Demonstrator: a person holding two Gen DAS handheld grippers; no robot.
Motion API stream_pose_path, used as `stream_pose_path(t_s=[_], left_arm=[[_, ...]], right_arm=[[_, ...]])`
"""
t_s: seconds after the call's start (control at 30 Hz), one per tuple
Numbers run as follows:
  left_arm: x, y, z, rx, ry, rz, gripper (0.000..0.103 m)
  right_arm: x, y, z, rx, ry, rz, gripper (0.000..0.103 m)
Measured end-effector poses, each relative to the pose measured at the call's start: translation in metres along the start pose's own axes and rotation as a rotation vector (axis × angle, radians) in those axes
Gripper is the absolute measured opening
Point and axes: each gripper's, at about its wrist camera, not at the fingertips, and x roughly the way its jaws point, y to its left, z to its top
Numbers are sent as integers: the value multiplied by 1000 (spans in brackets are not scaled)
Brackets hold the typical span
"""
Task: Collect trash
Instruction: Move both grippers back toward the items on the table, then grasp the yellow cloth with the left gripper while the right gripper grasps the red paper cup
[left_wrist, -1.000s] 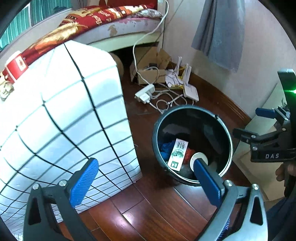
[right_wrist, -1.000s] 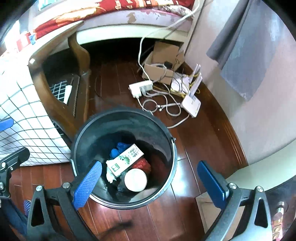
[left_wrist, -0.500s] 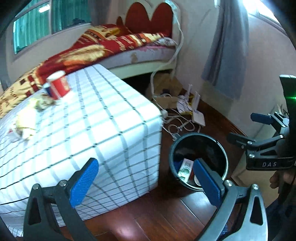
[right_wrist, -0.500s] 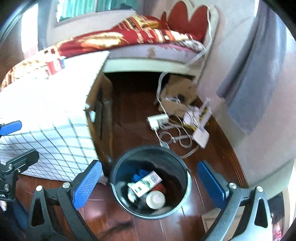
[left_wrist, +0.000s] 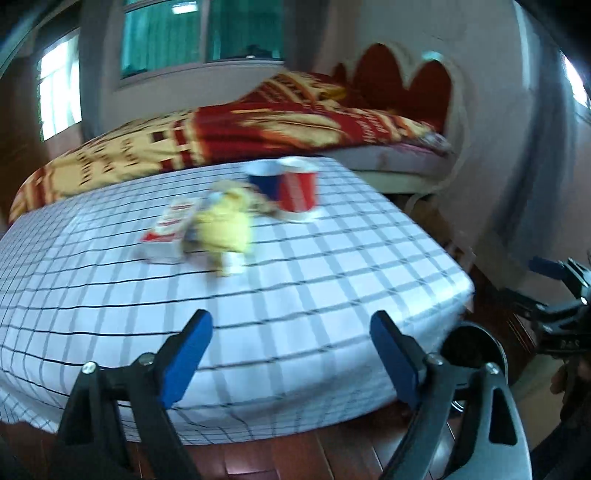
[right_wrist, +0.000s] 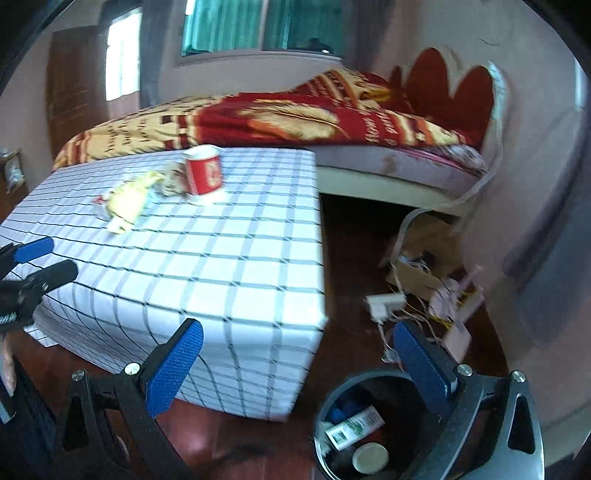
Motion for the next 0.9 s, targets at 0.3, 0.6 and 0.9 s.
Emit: stream_pose_path(t_s=[0.3,0.6,0.9], left_arm=[[48,47,24,-82,6,48,81],[97,51,47,-90,46,32,72],[108,57,54,-105,31,-35,38]], right_arm=[[60,49,45,-62,-7,79,103],[130,71,88,-72,42,169,103],[181,92,140,-56,48,259,103]])
